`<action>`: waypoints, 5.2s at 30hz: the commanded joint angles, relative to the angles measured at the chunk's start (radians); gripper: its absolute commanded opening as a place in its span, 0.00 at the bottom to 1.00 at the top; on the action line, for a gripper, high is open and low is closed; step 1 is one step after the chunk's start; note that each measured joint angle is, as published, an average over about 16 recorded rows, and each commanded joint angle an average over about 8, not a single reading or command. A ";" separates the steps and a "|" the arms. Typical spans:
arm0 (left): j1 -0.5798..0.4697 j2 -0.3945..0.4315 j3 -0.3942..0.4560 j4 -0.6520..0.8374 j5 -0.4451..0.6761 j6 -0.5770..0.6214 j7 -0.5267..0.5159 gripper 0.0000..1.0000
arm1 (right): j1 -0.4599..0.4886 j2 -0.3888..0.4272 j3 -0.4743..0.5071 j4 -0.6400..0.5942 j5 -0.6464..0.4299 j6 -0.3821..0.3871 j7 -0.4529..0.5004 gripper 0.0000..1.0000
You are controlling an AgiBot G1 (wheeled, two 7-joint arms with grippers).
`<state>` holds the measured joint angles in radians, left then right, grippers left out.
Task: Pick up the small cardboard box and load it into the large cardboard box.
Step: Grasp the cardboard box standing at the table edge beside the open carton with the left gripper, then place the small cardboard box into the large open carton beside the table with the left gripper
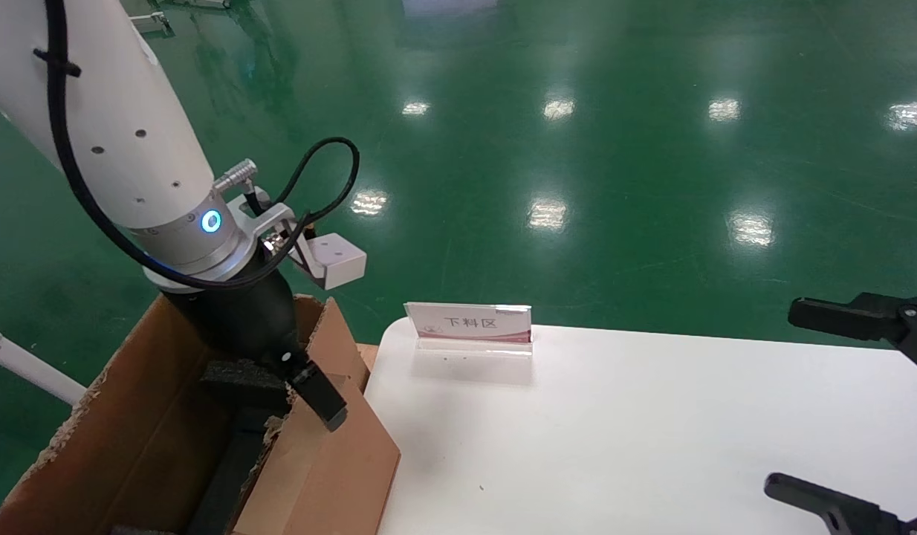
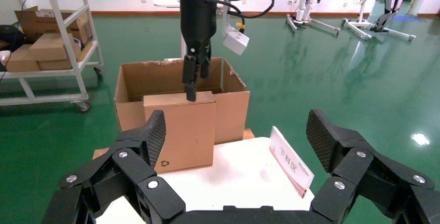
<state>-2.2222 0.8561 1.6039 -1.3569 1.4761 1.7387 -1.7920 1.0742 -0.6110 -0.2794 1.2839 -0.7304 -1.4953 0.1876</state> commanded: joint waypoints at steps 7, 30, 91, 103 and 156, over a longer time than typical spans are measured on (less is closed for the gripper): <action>-0.020 0.013 0.083 0.006 -0.060 -0.001 -0.038 1.00 | 0.000 0.000 0.000 0.000 0.000 0.000 0.000 1.00; 0.060 0.010 0.141 0.094 -0.107 -0.012 0.015 1.00 | 0.000 0.000 0.000 0.000 0.000 0.000 0.000 1.00; 0.085 0.021 0.140 0.118 -0.103 -0.021 0.033 0.00 | 0.000 0.000 0.000 0.000 0.000 0.000 0.000 1.00; -0.120 -0.046 0.070 0.076 -0.149 -0.006 0.084 0.00 | 0.000 0.000 0.000 0.000 0.000 0.000 0.000 1.00; -0.754 -0.017 1.150 0.214 -0.459 -0.001 0.282 0.00 | 0.000 0.000 0.000 0.000 0.000 0.000 0.000 1.00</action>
<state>-2.9745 0.8380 2.7470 -1.1424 1.0203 1.7324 -1.5110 1.0740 -0.6108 -0.2793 1.2836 -0.7302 -1.4949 0.1875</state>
